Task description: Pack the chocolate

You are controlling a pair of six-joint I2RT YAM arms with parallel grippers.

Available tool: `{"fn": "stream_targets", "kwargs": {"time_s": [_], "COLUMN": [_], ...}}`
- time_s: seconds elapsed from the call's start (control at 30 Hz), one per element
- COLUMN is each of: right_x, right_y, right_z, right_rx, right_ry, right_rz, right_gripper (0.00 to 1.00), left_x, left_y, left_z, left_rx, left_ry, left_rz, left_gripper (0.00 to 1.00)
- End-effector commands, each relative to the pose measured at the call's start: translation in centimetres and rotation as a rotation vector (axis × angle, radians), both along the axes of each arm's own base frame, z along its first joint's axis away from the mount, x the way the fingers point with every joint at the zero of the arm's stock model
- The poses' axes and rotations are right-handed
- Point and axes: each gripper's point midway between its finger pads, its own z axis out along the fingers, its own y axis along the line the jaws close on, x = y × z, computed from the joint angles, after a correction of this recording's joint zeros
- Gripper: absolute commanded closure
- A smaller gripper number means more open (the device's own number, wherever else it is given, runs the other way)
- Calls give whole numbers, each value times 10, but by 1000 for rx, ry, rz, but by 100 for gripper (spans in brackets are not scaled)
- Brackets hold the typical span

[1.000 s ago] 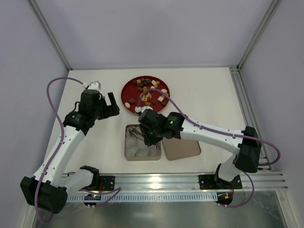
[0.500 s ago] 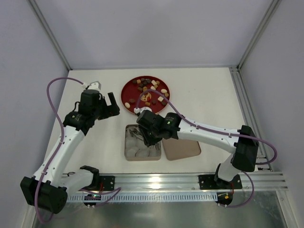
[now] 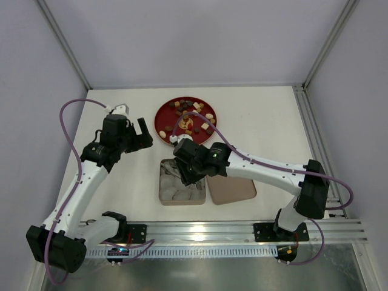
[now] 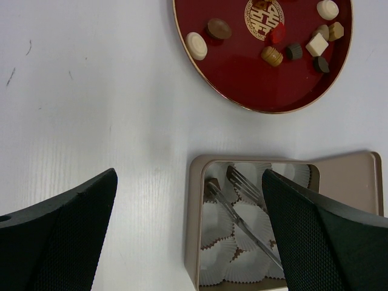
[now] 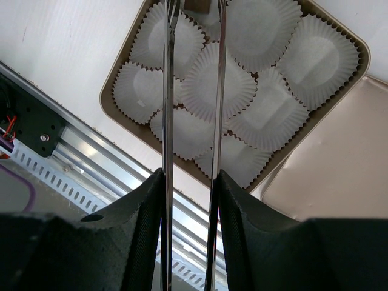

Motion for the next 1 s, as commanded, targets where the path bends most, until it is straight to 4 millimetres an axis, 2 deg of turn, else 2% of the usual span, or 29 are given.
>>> {"fn": "stream_targets", "kwargs": {"time_s": [0.0, 0.17, 0.3, 0.4, 0.43, 0.53, 0.57, 0.6, 0.63, 0.67, 0.7, 0.73, 0.8, 0.9, 0.97], "right_x": [6, 4, 12, 32, 47, 76, 94, 102, 112, 125, 134, 143, 157, 176, 177], "right_y": [7, -4, -15, -23, -30, -33, -38, -38, -37, -44, -43, -44, -45, -32, -25], "right_z": [29, 46, 62, 74, 79, 90, 87, 86, 93, 91, 80, 82, 67, 61, 57], "right_rx": [62, 74, 87, 107, 111, 128, 119, 115, 120, 102, 70, 64, 44, 42, 40], "right_ry": [-62, -80, -108, -123, -140, -170, -174, -172, -190, -195, -181, -192, -169, -173, -152], "right_rz": [0, 1, -4, -35, -58, -77, -106, -109, -115, -128, -129, -131, -132, -105, -76], "right_gripper": [59, 59, 59, 59, 59, 59, 59, 59, 59, 59, 59, 59, 59, 59, 59], "left_x": [6, 6, 5, 5, 5, 6, 6, 6, 6, 6, 6, 6, 5, 6, 6], "left_y": [-2, -3, -3, -3, -3, -3, -4, -4, -4, -4, -3, -3, -3, -4, -3], "left_z": [8, 9, 9, 9, 9, 9, 7, 8, 7, 7, 7, 7, 6, 6, 6], "left_rx": [-22, -25, -27, -27, -28, -30, -30, -28, -29, -30, -29, -29, -28, -31, -27], "left_ry": [-42, -43, -42, -42, -44, -43, -38, -39, -37, -37, -38, -37, -35, -36, -34], "left_rz": [1, -5, -5, -5, -5, -8, -7, -8, -9, -10, -9, -7, -7, -8, -6], "left_gripper": [0, 0, 0, 0, 0, 0, 0, 0, 0, 0, 0, 0, 0, 0, 0]}}
